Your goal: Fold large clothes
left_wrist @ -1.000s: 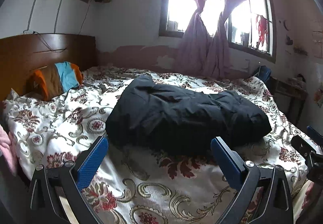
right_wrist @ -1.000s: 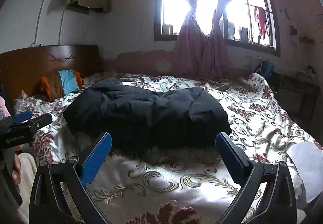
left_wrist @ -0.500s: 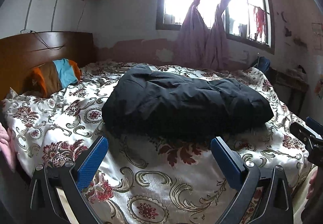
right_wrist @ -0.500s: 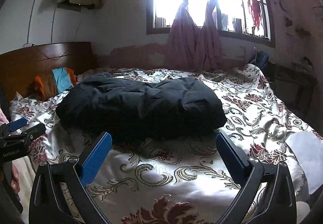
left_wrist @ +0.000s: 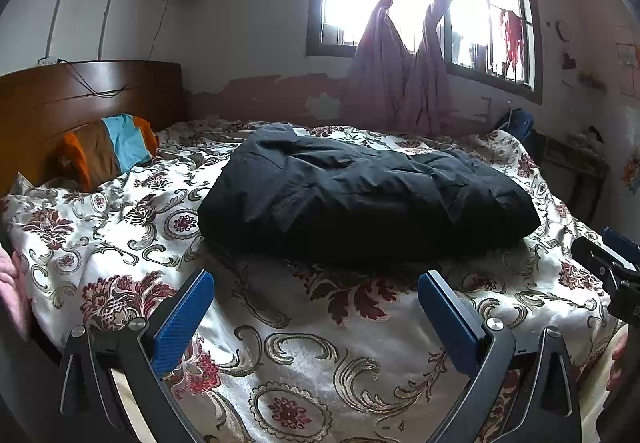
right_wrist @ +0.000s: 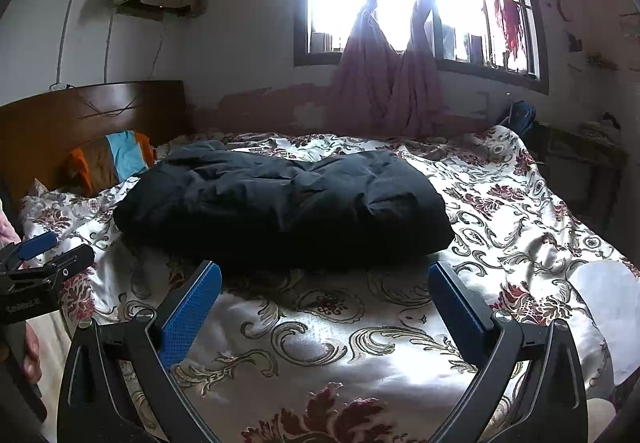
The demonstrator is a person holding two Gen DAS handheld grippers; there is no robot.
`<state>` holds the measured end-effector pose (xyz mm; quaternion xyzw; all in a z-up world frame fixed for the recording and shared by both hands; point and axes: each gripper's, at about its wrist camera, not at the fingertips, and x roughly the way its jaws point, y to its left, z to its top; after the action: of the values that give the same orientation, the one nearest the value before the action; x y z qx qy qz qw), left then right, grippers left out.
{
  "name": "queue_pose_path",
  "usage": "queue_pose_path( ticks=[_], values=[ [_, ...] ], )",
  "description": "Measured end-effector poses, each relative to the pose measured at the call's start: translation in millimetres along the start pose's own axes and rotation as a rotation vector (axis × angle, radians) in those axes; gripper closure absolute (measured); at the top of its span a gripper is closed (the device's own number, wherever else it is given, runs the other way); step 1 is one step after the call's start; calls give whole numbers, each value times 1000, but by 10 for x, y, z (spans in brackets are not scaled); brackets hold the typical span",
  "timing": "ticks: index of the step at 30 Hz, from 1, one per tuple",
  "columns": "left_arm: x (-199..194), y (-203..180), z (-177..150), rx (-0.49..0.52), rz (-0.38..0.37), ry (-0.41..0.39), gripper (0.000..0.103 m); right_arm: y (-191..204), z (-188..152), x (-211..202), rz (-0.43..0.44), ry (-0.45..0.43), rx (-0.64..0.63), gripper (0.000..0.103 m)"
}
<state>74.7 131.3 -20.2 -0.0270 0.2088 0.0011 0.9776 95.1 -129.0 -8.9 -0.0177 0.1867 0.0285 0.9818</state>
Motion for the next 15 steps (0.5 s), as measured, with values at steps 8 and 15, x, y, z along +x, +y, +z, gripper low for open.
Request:
queue_pose_path(
  ticks=[8,15],
  values=[
    [-1,3,-12,8,6,-6,0,9,1,3,0,-3,0,2],
    [5,24,-12,7,15,0,0,10,-4,8,2,0,3,2]
  ],
)
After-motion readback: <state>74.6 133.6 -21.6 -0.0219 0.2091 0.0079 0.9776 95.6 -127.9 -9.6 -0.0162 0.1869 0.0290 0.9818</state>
